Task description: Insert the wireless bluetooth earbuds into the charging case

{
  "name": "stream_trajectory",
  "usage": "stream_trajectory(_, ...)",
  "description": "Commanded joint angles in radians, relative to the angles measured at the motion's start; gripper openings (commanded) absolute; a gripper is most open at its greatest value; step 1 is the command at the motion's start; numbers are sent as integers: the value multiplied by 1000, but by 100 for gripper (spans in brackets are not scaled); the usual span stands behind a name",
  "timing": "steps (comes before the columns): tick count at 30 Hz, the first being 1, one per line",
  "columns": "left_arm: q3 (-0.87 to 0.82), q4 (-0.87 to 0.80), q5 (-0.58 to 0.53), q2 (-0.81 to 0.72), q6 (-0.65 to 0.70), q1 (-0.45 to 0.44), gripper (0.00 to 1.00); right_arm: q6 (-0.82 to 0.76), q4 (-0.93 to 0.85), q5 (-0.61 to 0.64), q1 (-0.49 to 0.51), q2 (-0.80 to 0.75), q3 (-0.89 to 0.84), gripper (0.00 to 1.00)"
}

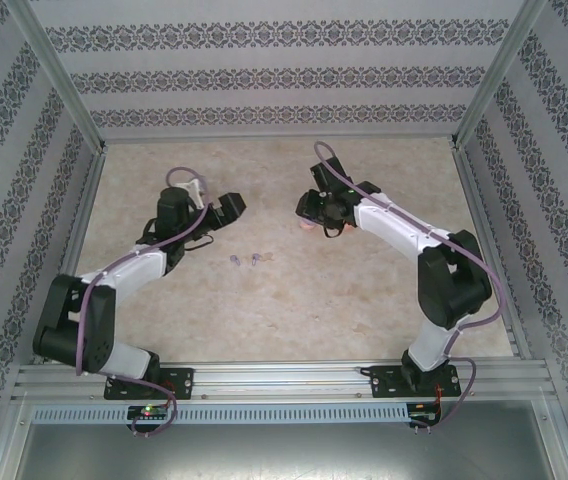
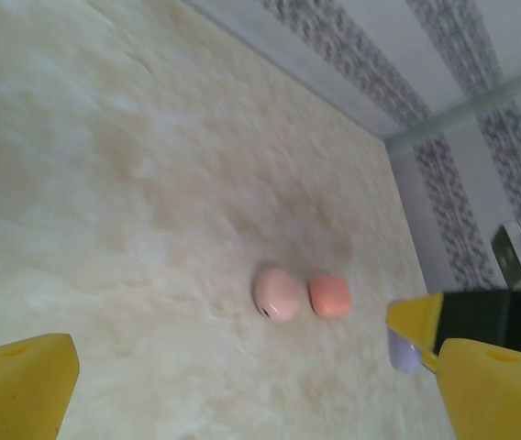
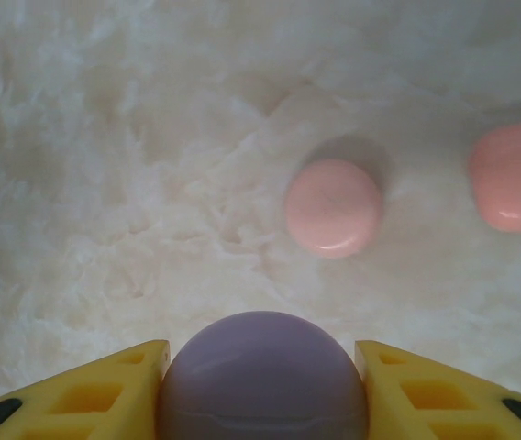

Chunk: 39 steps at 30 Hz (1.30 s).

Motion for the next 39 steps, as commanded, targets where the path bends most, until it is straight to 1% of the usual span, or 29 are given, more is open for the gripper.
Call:
stream_trajectory(1,38,142,72,45,33,-66,99,143,111,-20,-19,-78,-82,32)
stream_trajectory(8,1,290,24,130,47,-178,98,279,172,-6,-41,-154,-191,31)
stream_trajectory(13,-41,421,-21,178,22,-222,96,369,183,9,-44,-173,-221,31)
stream_trajectory(19,-53,538,-63,233,28,-277,93,552,224,21,-42,-199,-277,31)
stream_trajectory(24,-22,605,-47,305,20,-311,88,674,253,51,-28,-220,-310,31)
stream_trajectory(29,9,664,-27,376,-3,-330,82,724,268,56,-7,-217,-292,30)
stream_trajectory(39,62,746,-13,467,-40,-348,67,742,262,73,36,-208,-251,30)
